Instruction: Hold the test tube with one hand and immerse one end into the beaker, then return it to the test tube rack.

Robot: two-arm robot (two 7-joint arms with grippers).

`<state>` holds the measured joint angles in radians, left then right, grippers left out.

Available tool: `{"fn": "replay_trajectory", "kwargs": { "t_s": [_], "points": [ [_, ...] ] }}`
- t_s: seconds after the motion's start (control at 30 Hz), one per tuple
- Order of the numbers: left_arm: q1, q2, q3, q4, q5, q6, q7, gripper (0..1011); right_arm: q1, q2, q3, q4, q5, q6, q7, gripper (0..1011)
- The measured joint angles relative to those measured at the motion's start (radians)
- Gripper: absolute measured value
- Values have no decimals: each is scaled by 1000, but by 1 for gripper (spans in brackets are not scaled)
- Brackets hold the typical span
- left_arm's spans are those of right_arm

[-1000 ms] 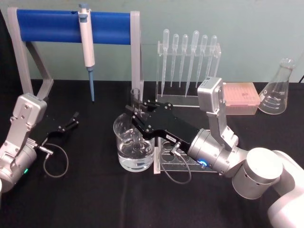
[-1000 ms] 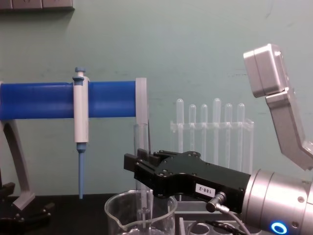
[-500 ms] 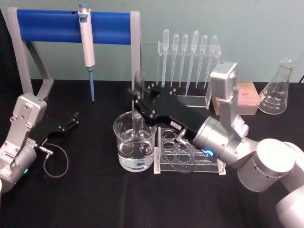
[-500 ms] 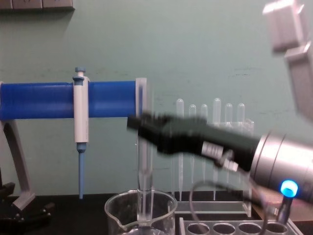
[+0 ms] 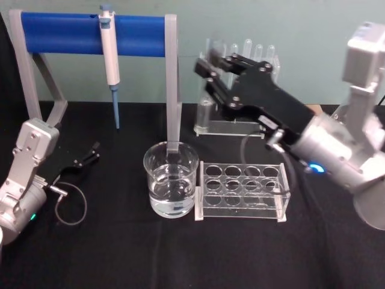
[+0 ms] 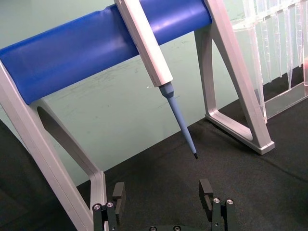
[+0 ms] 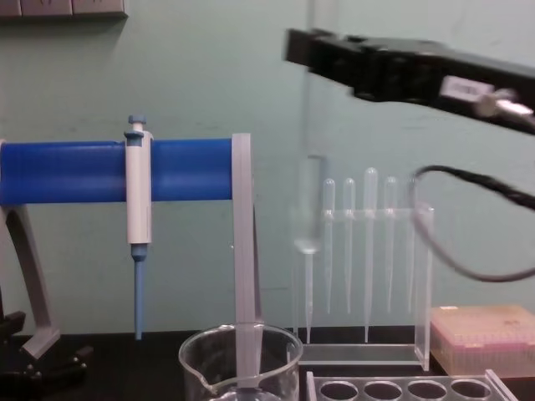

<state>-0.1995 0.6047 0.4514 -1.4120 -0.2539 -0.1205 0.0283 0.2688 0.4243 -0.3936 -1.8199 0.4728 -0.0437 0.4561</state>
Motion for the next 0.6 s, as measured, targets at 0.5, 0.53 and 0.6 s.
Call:
{"fn": "replay_trajectory", "kwargs": {
  "t_s": [0.5,0.53,0.6],
  "points": [
    [0,0,0,0,0,0,0,1000,-160,69,81,-3,-2,-29,-42,226],
    [0,0,0,0,0,0,0,1000,-162,67,81,4,-3,-33,-42,226],
    [0,0,0,0,0,0,0,1000,-168,60,80,24,-7,-39,-39,226]
  ]
}}
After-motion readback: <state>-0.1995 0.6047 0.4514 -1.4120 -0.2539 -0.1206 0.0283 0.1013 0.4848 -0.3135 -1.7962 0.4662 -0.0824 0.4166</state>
